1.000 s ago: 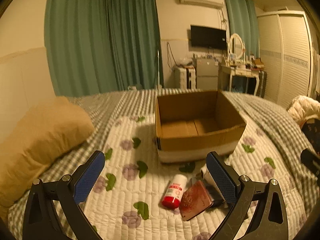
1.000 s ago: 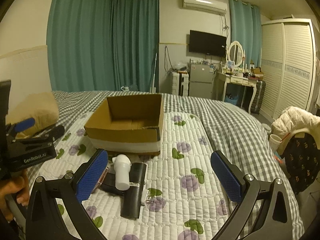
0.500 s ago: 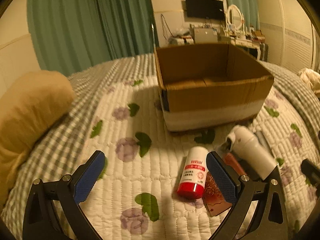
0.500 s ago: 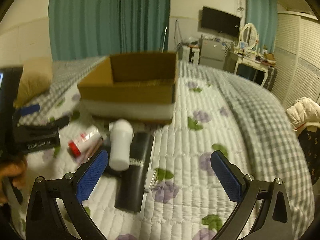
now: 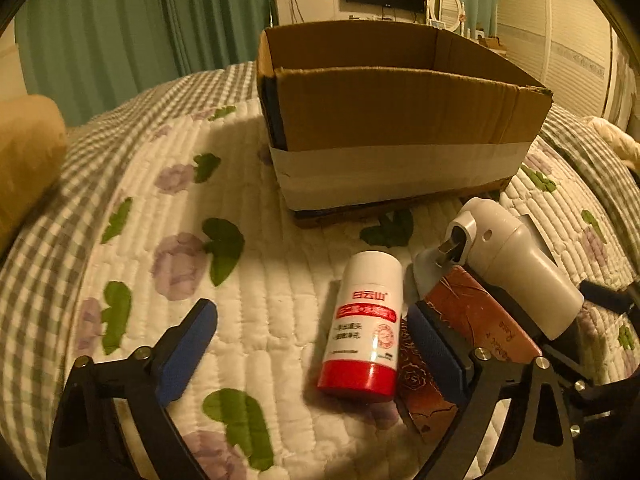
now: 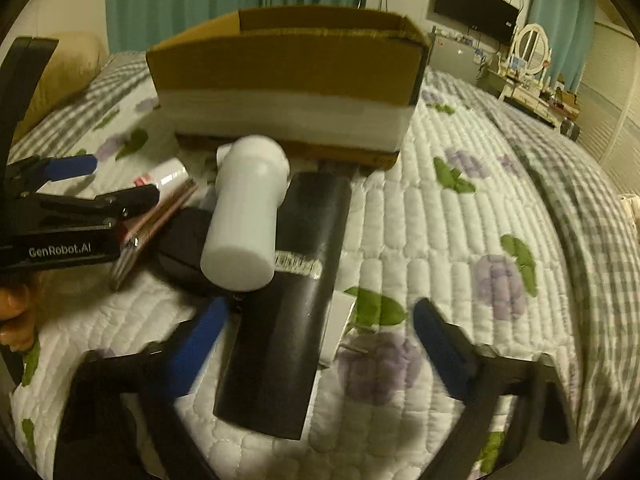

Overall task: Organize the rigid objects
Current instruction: 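Grasp the white-and-red bottle with the left gripper while the right gripper grasps the black remote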

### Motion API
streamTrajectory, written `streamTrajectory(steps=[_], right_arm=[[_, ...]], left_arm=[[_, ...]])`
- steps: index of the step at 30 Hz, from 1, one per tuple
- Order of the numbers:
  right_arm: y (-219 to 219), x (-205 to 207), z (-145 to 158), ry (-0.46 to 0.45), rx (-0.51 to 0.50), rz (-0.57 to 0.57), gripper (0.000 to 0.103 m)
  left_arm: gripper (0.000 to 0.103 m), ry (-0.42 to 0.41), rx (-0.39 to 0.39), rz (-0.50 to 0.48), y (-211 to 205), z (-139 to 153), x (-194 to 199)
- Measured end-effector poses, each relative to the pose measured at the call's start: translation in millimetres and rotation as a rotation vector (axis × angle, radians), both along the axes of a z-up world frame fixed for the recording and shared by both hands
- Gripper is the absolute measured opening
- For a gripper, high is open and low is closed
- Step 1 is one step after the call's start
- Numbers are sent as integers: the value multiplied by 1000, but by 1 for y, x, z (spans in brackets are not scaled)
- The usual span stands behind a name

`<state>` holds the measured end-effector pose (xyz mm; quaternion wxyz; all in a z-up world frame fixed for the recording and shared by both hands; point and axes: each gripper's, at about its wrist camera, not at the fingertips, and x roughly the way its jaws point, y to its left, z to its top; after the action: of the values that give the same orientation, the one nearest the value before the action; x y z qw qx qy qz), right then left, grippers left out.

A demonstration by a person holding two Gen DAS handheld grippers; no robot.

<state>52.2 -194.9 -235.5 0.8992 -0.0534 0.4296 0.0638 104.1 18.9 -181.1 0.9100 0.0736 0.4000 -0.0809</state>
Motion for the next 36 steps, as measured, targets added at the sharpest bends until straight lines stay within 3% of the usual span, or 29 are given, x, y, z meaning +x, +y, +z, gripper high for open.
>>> streamTrajectory(steps=[3, 10, 16, 17, 18, 20, 22, 36], right_arm=[[-1, 1, -3, 16, 25, 11, 73], [-9, -3, -1, 20, 67, -3, 73], [-13, -7, 1, 18, 61, -16, 73], [-12, -8, 1, 18, 59, -16, 73], [-12, -8, 2, 18, 57, -17, 71], [-14, -13, 6, 15, 73, -19, 67], [-15, -14, 6, 19, 85, -17, 56], [-25, -41, 13, 47, 116, -34, 54]], left_arm=[[86, 12, -21, -2, -1, -3, 4], [67, 31, -37, -28, -4, -7, 3], [64, 65, -87, -21, 1, -14, 9], [58, 67, -96, -30, 2, -14, 10], [36, 74, -90, -42, 0, -14, 8], [36, 61, -70, -36, -2, -14, 3], [36, 62, -77, -33, -2, -12, -2], [36, -7, -71, -54, 0, 15, -33]])
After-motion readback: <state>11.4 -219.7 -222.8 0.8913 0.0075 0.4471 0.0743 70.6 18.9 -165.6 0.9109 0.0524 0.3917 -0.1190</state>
